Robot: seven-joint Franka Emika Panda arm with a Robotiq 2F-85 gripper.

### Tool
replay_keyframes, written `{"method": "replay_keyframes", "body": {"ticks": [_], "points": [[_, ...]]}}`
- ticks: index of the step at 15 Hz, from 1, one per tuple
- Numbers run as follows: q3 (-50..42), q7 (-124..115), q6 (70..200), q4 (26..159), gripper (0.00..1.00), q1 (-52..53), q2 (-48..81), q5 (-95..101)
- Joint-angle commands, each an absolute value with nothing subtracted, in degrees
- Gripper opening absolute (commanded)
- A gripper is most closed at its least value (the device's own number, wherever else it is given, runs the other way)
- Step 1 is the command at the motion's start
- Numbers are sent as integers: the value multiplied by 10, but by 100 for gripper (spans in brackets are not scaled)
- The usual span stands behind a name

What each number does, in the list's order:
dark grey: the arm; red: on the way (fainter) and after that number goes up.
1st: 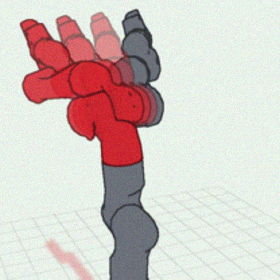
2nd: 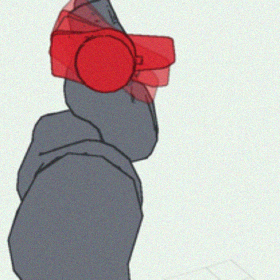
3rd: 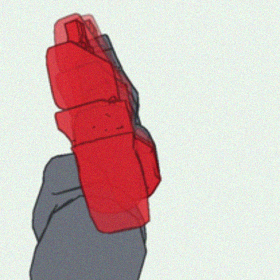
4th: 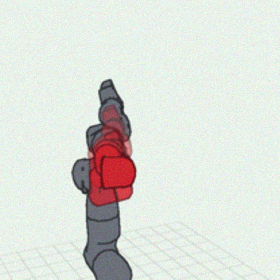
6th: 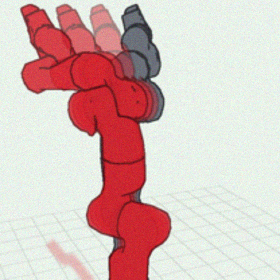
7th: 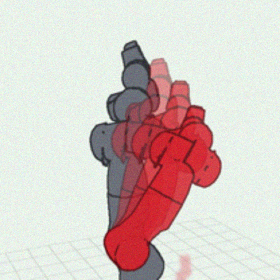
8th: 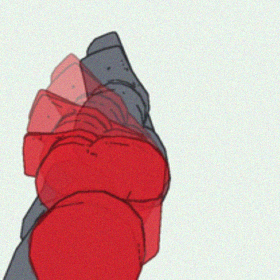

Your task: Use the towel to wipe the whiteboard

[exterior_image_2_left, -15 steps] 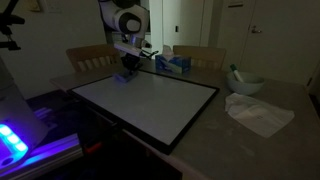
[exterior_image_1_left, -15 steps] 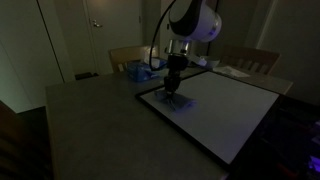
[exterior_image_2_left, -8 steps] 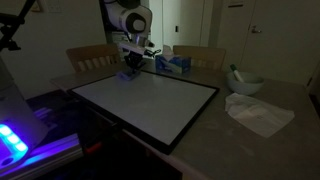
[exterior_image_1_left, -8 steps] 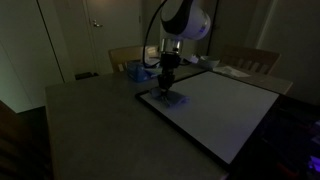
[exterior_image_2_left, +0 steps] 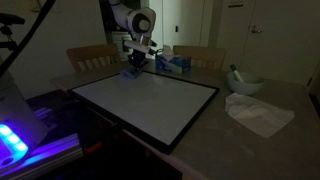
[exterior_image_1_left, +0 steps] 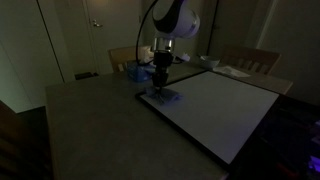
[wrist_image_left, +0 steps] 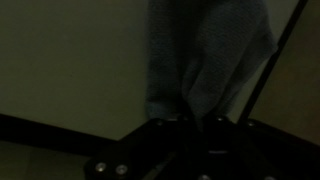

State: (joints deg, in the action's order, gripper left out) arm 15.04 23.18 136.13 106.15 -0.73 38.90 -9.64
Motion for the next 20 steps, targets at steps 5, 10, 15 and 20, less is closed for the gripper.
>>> {"method": "replay_keyframes", "body": {"ticks": [5,10,15,20], "points": [[142,261,1298,994,50,7,429,-65],[141,259,1294,1017,87,9,396,-67],[140,245,1296,1042,100,4,361,-76],[143,249,1303,1074,100,-2,314,-92]]}}
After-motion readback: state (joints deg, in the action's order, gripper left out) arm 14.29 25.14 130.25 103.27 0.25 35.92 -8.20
